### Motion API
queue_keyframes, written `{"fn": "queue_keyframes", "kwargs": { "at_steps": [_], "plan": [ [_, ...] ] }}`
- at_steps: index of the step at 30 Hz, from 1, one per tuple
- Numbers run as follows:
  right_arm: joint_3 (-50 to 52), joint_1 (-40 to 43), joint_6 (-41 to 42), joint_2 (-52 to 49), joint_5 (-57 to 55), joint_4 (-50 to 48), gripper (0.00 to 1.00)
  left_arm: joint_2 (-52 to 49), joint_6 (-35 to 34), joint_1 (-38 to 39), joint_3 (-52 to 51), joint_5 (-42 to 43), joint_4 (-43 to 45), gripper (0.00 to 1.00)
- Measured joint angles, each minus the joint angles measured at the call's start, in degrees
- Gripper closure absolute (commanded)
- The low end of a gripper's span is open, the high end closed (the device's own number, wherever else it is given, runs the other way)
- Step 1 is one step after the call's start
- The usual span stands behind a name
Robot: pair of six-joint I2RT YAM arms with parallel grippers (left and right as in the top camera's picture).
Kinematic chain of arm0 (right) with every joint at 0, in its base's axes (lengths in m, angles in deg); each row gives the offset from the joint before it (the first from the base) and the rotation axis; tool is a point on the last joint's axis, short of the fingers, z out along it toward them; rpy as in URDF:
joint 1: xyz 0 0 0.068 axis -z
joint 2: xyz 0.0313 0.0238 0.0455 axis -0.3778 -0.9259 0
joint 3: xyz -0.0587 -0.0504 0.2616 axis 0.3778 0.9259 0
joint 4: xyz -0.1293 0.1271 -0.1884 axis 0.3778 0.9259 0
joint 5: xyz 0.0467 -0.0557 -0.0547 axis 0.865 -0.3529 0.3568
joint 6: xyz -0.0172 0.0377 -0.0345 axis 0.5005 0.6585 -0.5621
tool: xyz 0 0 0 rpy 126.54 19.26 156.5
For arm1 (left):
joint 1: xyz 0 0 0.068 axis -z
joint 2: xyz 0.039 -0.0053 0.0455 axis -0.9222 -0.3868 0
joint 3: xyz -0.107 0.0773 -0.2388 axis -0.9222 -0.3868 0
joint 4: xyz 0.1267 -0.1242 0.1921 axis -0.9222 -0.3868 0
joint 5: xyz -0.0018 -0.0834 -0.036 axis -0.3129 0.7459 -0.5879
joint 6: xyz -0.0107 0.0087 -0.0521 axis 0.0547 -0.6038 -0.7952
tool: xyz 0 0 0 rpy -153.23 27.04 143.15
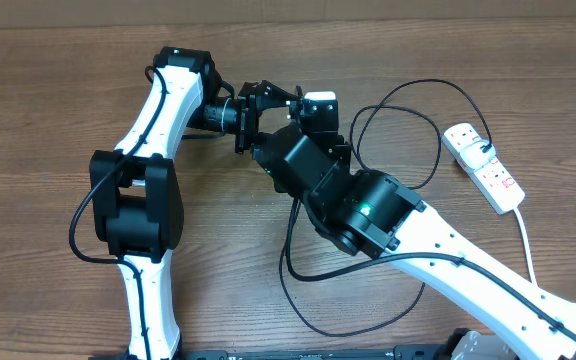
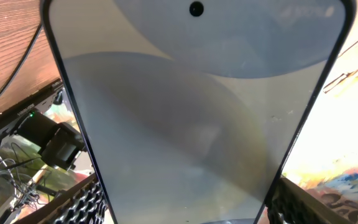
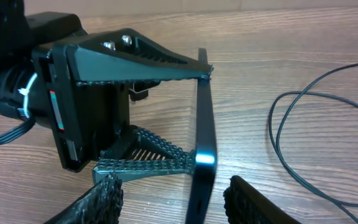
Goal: Plug charger to phone and switch on socket
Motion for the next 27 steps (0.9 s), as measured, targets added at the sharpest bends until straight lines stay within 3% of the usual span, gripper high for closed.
{"fn": "queue_keyframes", "kwargs": {
  "at_steps": [27],
  "plan": [
    [0.0, 0.0, 0.24, -1.31, -2.14, -0.57, 0.61, 0.0, 0.04, 0.0, 0.0, 0.0, 0.0, 0.3]
  ]
}}
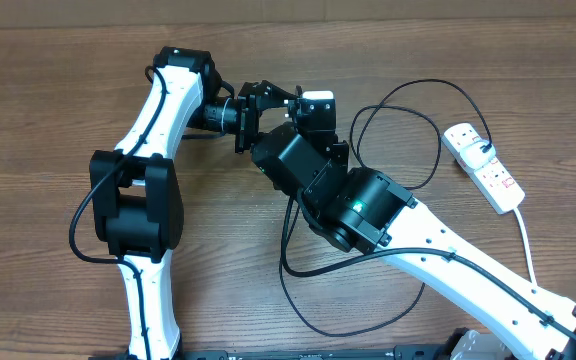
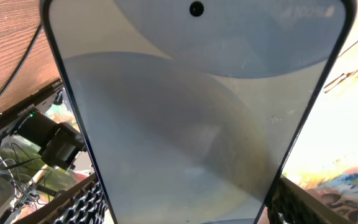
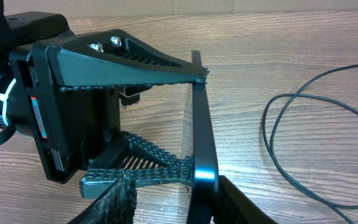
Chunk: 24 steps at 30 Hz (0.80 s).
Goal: Plug charger to phone and switch on socket
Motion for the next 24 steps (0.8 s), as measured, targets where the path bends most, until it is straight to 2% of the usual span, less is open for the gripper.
{"fn": "queue_keyframes", "kwargs": {
  "at_steps": [11, 16, 24],
  "plan": [
    [0.0, 0.0, -0.02, 0.0, -0.83, -0.02, 0.66, 0.0, 0.0, 0.0, 0.0, 0.0, 0.0, 0.3],
    [0.0, 0.0, 0.04, 0.0, -0.94, 0.02, 0.74, 0.0, 0.0, 0.0, 0.0, 0.0, 0.02, 0.3],
    [0.0, 0.0, 0.0, 0.0, -1.22, 0.07, 0.75, 0.0, 0.02, 0.0, 0.0, 0.0, 0.0, 0.3]
  ]
}}
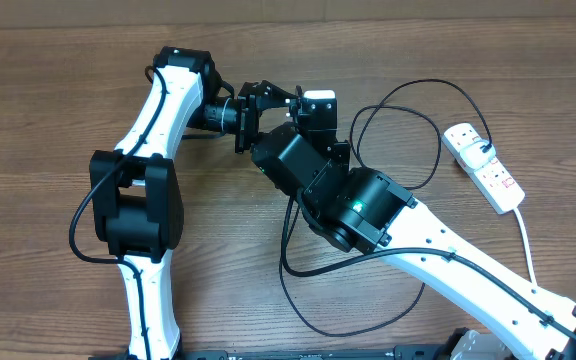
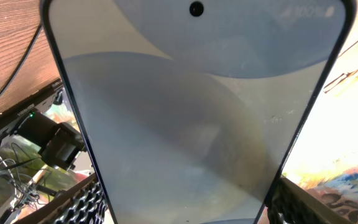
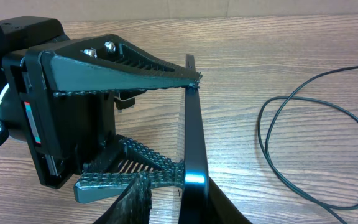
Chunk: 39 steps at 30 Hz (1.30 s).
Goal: Plug charger to phone and switch on socket
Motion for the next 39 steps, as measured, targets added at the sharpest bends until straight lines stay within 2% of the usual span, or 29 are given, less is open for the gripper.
{"fn": "queue_keyframes", "kwargs": {
  "at_steps": [32, 39],
  "plan": [
    [0.0, 0.0, -0.02, -0.7, -1.95, 0.04, 0.83, 0.0, 0.0, 0.0, 0.0, 0.0, 0.0, 0.3],
    [0.0, 0.02, 0.0, -0.7, -2.45, 0.02, 0.89, 0.0, 0.2, 0.0, 0.0, 0.0, 0.0, 0.28]
  ]
}}
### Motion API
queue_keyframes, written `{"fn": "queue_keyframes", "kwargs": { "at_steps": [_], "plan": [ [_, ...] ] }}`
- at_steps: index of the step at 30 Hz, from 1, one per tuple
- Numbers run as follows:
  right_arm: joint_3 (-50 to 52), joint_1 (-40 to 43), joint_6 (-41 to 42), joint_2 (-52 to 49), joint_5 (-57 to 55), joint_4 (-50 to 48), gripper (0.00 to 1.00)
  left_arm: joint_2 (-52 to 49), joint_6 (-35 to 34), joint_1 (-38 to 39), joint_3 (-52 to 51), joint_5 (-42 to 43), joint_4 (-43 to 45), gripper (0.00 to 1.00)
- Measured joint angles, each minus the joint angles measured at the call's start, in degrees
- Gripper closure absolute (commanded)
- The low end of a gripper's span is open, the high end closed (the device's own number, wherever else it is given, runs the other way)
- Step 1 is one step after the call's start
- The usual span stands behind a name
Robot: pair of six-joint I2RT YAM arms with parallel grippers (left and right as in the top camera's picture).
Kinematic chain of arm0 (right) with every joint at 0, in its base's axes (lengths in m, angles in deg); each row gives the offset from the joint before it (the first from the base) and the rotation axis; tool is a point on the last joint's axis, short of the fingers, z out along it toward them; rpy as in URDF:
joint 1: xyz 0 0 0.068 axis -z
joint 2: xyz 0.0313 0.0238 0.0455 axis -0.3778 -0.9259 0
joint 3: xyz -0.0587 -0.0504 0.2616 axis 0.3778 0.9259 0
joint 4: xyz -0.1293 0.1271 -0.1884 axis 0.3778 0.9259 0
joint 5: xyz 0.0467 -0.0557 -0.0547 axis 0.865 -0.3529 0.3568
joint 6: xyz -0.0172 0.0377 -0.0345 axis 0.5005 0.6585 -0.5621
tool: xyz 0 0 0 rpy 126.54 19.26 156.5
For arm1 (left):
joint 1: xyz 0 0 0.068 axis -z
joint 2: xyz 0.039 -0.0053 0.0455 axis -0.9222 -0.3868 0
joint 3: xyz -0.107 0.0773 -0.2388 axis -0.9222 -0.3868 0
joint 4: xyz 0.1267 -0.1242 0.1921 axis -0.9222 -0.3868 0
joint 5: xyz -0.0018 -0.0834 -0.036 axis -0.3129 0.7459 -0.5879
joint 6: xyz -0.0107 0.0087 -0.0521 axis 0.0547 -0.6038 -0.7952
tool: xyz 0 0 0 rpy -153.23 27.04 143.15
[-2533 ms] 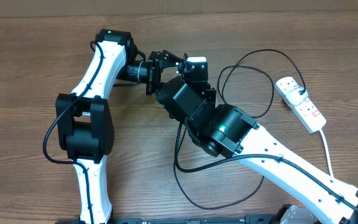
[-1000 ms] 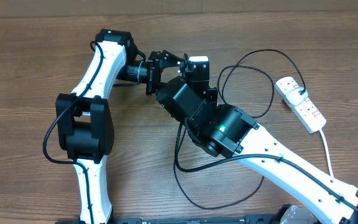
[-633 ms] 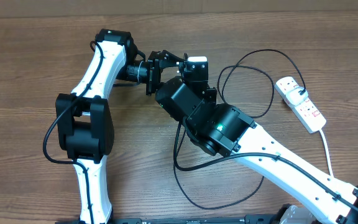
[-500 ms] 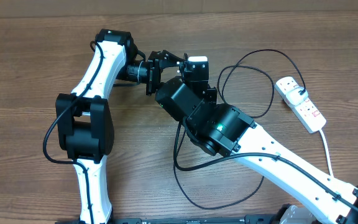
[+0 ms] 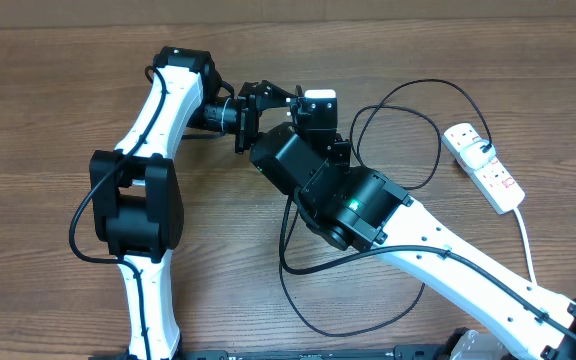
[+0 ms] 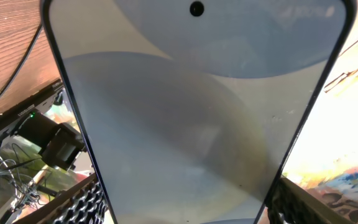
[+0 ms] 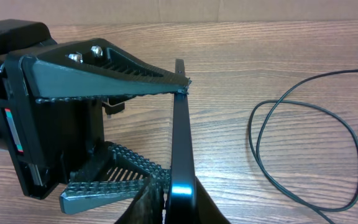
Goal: Plug charger to phone and switch on socket
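Note:
A dark phone (image 7: 182, 143) stands on edge above the wooden table (image 7: 278, 56), and its glossy screen (image 6: 191, 112) fills the left wrist view. My left gripper (image 7: 178, 130) is shut on it, one finger (image 7: 117, 71) over the upper edge and one finger (image 7: 110, 177) under it. My right gripper (image 7: 178, 208) has its pads against both faces of the phone's near end. The black charger cable (image 5: 408, 130) lies looped on the table to the right; its plug end is not seen. A white power strip (image 5: 483, 165) lies at the far right.
Both arms crowd the upper middle of the table (image 5: 48, 120), the right arm (image 5: 368, 215) crossing over part of the cable loops. The cable loop (image 7: 303, 149) lies on the table just right of the phone. A thin white cord (image 5: 528, 250) runs from the power strip toward the near edge.
My right gripper's fingers have drawn in from a narrow gap to touching the phone's faces, and the wrist has come slightly closer. The left gripper and phone have not moved.
My left gripper held the phone on edge throughout. The right gripper first stood wide open around the phone's near end. Its fingers were narrower at each later moment, and now they press on the phone.

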Motion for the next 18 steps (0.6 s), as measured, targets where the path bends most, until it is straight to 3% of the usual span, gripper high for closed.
{"fn": "queue_keyframes", "kwargs": {
  "at_steps": [13, 18],
  "plan": [
    [0.0, 0.04, 1.09, 0.0, -0.24, -0.07, 0.96, 0.0, 0.87, -0.26, 0.0, 0.48, 0.02, 0.27],
    [0.0, 0.04, 0.98, 0.0, -0.37, -0.11, 0.96, 0.0, 0.87, -0.26, 0.0, 0.46, -0.02, 0.11]
  ]
}}
